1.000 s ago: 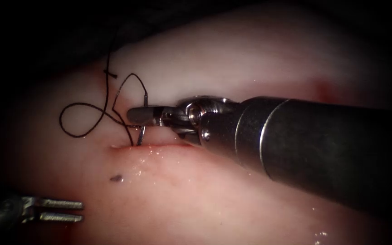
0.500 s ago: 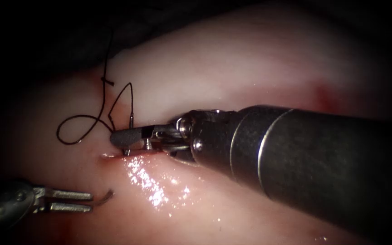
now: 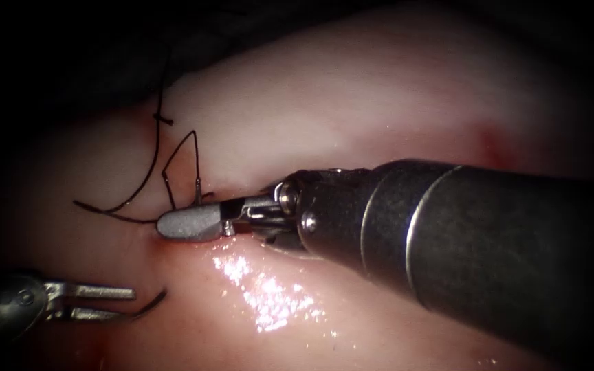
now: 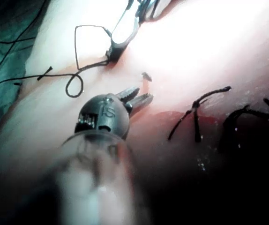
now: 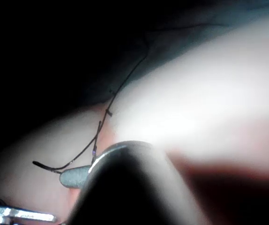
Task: Wound Closure
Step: Pass the needle through the bottom of the cut using the right needle driver.
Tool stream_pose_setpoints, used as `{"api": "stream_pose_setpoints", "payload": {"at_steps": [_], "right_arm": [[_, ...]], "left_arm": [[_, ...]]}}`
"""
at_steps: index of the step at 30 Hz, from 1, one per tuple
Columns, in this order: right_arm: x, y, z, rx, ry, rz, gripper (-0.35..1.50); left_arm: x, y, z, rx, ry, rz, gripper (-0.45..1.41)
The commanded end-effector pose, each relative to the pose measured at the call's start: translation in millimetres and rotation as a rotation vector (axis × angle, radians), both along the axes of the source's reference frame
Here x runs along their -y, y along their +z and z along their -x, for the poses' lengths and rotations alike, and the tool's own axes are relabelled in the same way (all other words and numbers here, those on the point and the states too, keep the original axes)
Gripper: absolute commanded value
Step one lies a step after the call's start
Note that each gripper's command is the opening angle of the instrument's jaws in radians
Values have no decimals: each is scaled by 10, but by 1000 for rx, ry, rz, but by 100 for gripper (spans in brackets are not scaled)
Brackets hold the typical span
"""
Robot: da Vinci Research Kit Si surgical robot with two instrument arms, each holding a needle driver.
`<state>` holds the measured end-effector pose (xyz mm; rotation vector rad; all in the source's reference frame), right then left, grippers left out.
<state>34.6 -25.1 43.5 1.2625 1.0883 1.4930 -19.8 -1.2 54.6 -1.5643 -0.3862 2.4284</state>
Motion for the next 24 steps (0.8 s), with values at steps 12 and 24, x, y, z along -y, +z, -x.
{"api": "stream_pose_setpoints", "payload": {"at_steps": [12, 24], "right_arm": [[-39, 44, 73, 28, -87, 157, 108], [-35, 61, 125, 61, -135, 166, 95]], "left_arm": [[-20, 16, 39, 199, 84, 41, 27], [-30, 35, 24, 202, 86, 17, 19]]}}
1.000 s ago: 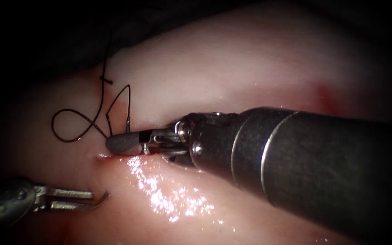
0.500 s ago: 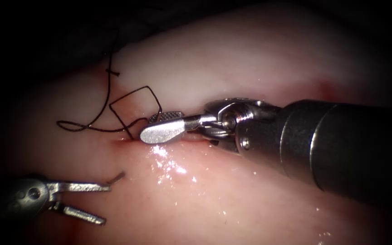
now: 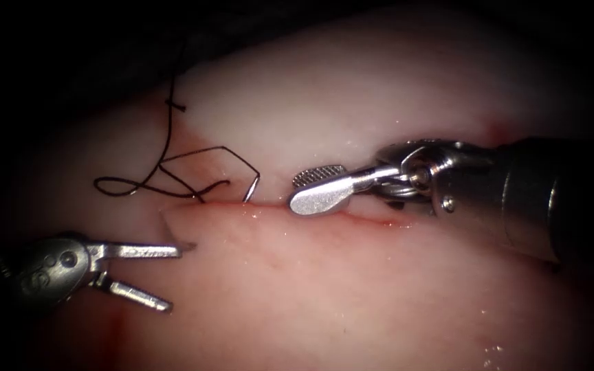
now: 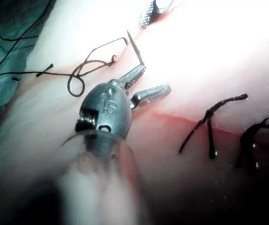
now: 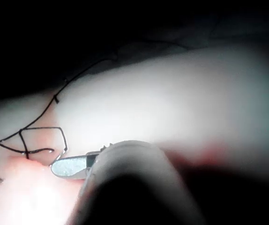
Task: Wound Closure
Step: Pass the needle through the bottom of the cut using the right needle driver, then pull the needle through the tissue with the left gripper.
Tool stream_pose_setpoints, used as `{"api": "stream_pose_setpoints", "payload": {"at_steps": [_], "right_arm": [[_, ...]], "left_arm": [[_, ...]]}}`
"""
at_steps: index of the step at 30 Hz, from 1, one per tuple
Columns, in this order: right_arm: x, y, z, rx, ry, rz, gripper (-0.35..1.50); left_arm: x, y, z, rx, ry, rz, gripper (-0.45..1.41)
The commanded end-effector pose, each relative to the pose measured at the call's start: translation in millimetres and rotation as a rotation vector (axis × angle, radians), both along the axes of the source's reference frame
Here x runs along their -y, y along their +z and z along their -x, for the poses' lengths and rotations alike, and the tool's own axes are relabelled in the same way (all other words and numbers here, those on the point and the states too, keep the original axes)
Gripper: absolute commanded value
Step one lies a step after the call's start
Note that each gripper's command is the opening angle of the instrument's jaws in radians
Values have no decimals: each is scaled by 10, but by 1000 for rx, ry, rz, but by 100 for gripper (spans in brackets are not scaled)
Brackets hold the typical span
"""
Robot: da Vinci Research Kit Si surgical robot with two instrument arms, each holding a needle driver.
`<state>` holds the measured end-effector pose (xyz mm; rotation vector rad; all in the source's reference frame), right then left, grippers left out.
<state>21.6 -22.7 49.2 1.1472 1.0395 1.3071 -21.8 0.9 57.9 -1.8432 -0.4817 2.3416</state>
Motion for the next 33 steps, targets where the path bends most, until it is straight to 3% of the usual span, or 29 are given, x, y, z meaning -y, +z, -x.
{"api": "stream_pose_setpoints", "payload": {"at_steps": [1, 7, 15, 26, 33], "right_arm": [[-12, 5, 0, 7, 5, 5, 95], [-15, 9, 15, 31, 19, 6, 86], [-6, 12, 0, 38, 24, 16, 81], [6, 16, -3, 40, 23, 28, 78], [16, 25, -5, 43, 25, 26, 71]], "left_arm": [[-7, 2, 1, -11, 6, -6, 19], [-14, 3, -17, -76, -9, -51, 19], [-31, 5, -2, -87, -39, -68, 17], [-43, 11, 17, -35, 58, -62, 19], [-49, 15, 29, 50, 208, -66, 5]]}}
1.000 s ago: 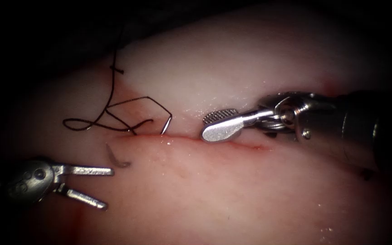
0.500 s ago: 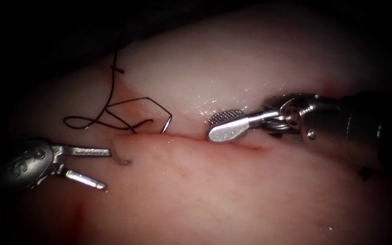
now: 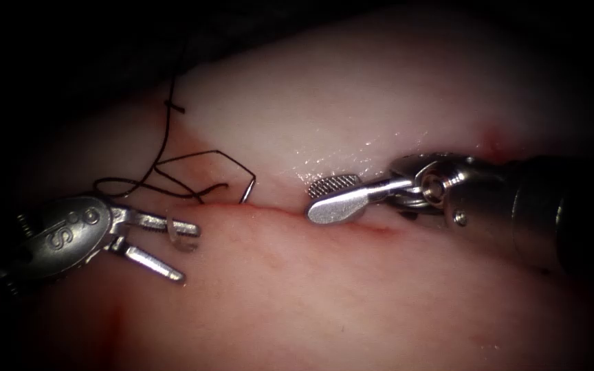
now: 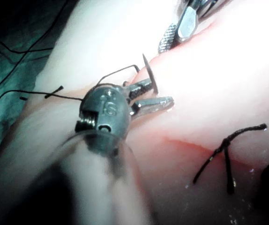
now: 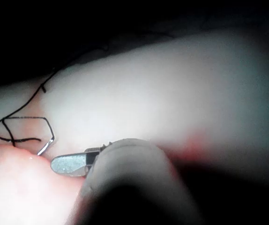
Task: Wound Closure
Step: Pull the needle through the tissue with the left gripper.
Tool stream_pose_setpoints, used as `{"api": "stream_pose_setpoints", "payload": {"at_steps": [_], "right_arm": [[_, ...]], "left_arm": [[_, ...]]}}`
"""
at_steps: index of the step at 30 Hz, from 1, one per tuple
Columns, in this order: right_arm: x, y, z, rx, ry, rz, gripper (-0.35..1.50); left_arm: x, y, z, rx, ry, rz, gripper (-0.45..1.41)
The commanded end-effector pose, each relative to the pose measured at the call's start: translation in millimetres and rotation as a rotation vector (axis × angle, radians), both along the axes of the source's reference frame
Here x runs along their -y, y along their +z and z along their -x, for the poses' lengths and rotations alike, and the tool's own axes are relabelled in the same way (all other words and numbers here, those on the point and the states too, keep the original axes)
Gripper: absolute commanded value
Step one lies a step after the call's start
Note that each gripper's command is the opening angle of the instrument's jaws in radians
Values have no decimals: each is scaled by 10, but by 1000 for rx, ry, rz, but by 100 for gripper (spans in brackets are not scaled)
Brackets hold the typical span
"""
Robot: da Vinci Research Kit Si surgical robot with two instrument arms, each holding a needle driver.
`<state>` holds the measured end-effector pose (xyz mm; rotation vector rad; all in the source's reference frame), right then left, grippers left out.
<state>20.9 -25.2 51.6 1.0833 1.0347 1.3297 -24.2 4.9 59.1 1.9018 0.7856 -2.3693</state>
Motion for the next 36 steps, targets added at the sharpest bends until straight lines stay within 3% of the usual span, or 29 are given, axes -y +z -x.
{"api": "stream_pose_setpoints", "payload": {"at_steps": [1, 8, 10, 11, 17, 21, 23, 25, 27, 36], "right_arm": [[-9, 2, -12, -4, 2, 1, 71], [-5, 4, -13, -3, 3, -1, 65], [-4, 4, -13, -3, 3, 1, 65], [-3, 4, -14, -2, 3, 1, 63], [-4, 5, -15, -1, 6, 1, 61], [-5, 5, -19, 3, 11, 1, 61], [-6, 5, -21, 4, 13, 0, 61], [-6, 4, -22, 4, 14, 0, 61], [-6, 4, -23, 5, 14, 0, 61], [-7, 2, -23, 1, 13, 9, 63]], "left_arm": [[-9, 3, 5, 1, 0, 5, 5], [-19, 3, 16, 82, 61, 8, -10], [-24, 3, 18, 93, 68, -10, -28], [-29, 3, 19, 76, 66, -88, -45], [-22, -4, 18, 18, 37, -217, -45], [-15, -17, 21, -50, -52, -341, -45], [-6, -30, 25, -179, -187, -639, -45], [-3, -34, 27, -207, -219, -704, -45], [8, -56, 33, -273, -301, -874, -45], [4, -104, 33, -205, -377, -1133, -45]]}}
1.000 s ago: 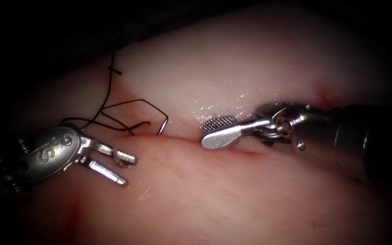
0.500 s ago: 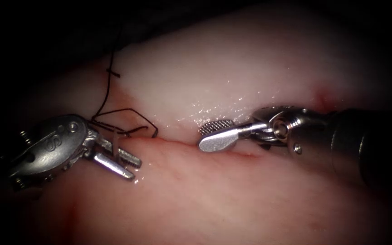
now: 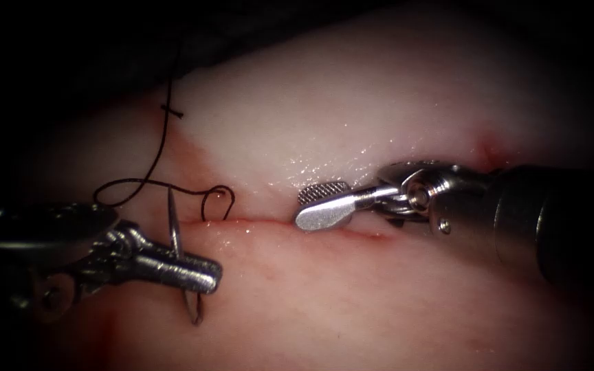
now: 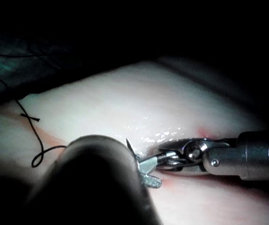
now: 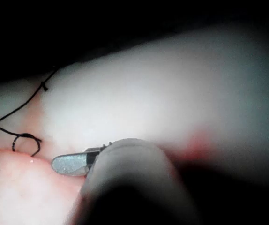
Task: Wound Closure
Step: Pull the needle through the tissue with the left gripper, then with the right grasper, pull the suture through the tissue until a short tail remains.
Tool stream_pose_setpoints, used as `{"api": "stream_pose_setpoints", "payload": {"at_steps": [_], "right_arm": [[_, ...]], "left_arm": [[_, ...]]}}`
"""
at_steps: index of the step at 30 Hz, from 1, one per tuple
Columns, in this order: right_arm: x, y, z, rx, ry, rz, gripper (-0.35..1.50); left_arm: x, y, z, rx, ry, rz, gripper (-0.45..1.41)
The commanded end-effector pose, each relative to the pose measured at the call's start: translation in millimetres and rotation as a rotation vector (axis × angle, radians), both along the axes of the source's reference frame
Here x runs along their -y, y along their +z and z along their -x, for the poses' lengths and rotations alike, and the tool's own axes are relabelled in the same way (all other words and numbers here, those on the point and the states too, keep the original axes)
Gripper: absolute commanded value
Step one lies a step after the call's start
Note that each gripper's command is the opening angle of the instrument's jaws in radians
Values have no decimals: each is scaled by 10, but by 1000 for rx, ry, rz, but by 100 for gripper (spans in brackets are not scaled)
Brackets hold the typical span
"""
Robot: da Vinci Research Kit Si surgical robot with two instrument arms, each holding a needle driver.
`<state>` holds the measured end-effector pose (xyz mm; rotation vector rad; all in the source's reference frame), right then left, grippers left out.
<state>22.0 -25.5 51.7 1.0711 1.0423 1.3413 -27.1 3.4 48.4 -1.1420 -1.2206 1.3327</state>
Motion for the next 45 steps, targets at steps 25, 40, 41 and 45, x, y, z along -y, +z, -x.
{"api": "stream_pose_setpoints", "payload": {"at_steps": [25, 40, 41, 45], "right_arm": [[-68, -105, -15, 134, 18, 591, 66], [-18, -134, -93, 129, -123, 725, 39], [-18, -134, -93, 129, -123, 725, 39], [-5, -103, -108, 148, -155, 749, 54]], "left_arm": [[-7, -114, -52, 179, -139, 1230, -45], [13, -156, -53, 197, -144, 1286, -45], [13, -156, -53, 197, -144, 1286, -45], [14, -148, -55, 206, -143, 1289, -45]]}}
